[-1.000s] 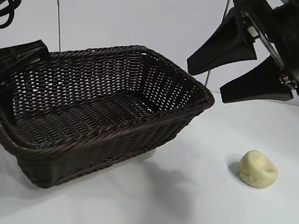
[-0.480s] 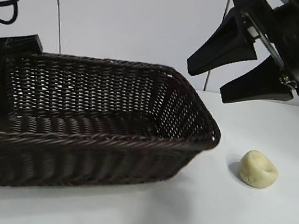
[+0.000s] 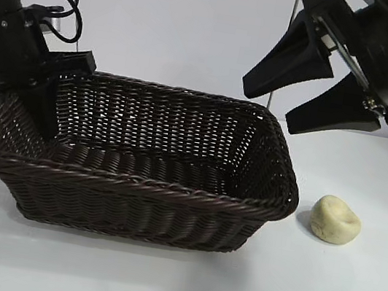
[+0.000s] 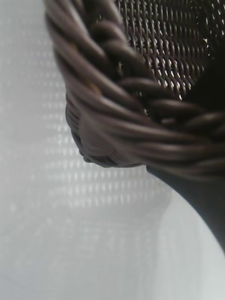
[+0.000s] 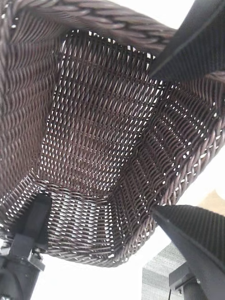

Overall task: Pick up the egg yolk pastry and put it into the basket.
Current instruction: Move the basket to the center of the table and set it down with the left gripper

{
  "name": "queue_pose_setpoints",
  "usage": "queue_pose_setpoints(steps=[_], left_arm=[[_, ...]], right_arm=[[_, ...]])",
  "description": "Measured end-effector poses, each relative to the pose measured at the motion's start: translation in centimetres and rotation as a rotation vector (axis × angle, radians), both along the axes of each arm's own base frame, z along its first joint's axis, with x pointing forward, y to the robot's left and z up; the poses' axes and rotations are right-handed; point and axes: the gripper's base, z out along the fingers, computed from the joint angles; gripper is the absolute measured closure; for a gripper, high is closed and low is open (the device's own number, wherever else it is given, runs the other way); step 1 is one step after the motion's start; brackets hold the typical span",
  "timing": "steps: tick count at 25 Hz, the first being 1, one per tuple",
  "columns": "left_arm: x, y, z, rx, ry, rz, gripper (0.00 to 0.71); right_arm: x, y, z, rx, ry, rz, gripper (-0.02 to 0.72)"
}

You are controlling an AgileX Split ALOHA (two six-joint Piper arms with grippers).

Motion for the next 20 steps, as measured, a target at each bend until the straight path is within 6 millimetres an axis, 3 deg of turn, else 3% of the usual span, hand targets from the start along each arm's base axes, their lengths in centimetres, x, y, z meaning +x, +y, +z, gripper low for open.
queue_pose_setpoints(steps=[7, 13, 20], left_arm=[[0.3, 0.1, -0.3, 0.016, -0.024, -0.032, 0.607], [0.8, 0.0, -2.6, 0.028, 0.015, -0.036, 0.607], [0.8, 0.0, -2.7, 0.025, 0.01, -0.033, 0.607]], right_arm=[[0.0, 0.0, 0.0, -0.001, 0.0, 0.0, 0.175], [0.0, 0.0, 0.0, -0.001, 0.0, 0.0, 0.175], [0.0, 0.0, 0.0, -0.001, 0.0, 0.0, 0.175]])
